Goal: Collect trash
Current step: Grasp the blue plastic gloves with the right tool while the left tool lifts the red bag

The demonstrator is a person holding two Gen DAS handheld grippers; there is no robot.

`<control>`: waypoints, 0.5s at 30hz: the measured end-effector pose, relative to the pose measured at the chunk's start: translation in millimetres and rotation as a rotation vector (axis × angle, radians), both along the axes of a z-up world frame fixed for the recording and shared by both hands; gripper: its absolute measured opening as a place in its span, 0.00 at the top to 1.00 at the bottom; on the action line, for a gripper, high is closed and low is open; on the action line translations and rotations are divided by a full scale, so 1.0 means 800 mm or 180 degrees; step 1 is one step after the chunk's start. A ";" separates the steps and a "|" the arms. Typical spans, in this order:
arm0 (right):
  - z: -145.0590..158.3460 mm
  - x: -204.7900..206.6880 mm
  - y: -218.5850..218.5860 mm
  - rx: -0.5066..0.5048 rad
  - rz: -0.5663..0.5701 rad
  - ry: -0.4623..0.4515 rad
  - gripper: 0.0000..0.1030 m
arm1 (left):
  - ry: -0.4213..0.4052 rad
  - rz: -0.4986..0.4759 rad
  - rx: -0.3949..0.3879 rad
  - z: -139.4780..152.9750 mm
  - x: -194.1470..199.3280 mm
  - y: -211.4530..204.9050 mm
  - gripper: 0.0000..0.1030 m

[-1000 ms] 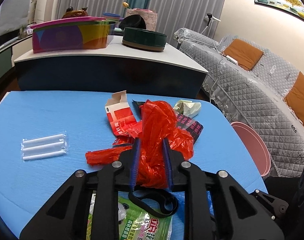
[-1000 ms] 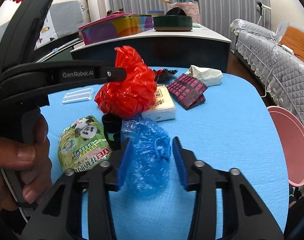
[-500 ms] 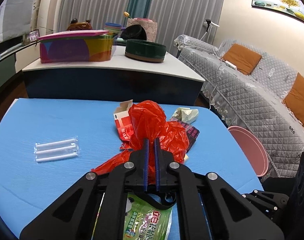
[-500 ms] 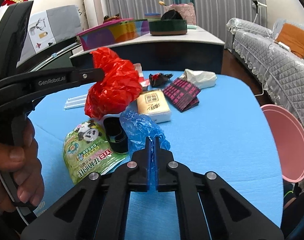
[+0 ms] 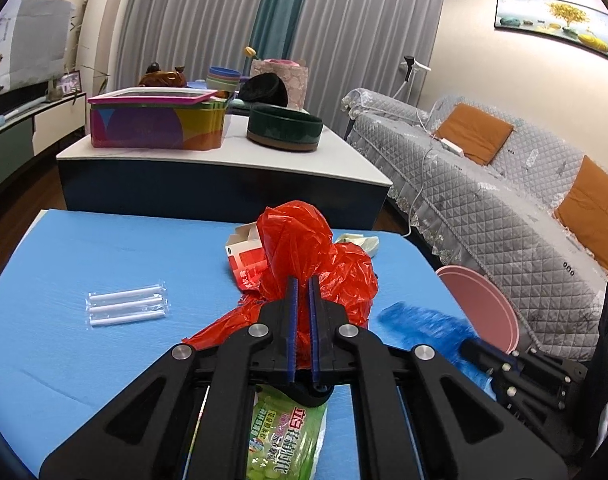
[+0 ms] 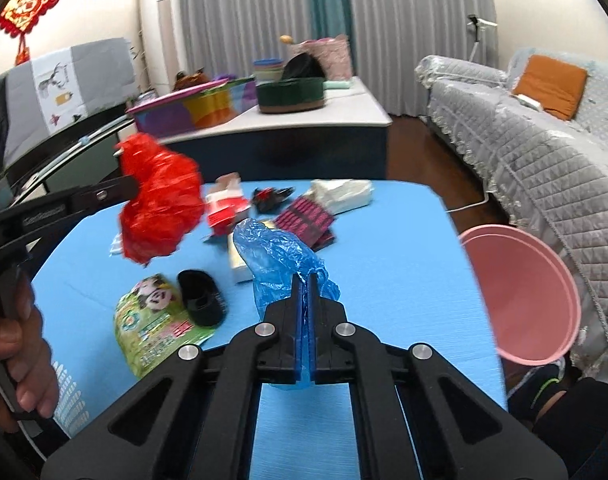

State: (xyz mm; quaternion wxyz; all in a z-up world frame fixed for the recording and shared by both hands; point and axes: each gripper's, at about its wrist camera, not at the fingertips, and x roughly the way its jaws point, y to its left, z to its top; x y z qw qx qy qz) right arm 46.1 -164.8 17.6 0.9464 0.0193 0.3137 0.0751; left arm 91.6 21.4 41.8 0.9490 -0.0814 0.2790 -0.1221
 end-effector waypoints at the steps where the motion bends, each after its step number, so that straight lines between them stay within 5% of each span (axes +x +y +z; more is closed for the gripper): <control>1: 0.003 -0.001 -0.005 0.0001 -0.0037 -0.0020 0.98 | -0.0007 -0.0002 -0.0009 0.002 -0.001 0.000 0.95; 15: 0.065 -0.021 -0.075 -0.0008 -0.0481 -0.0316 0.98 | -0.0110 -0.0132 0.0011 0.020 -0.019 -0.023 0.95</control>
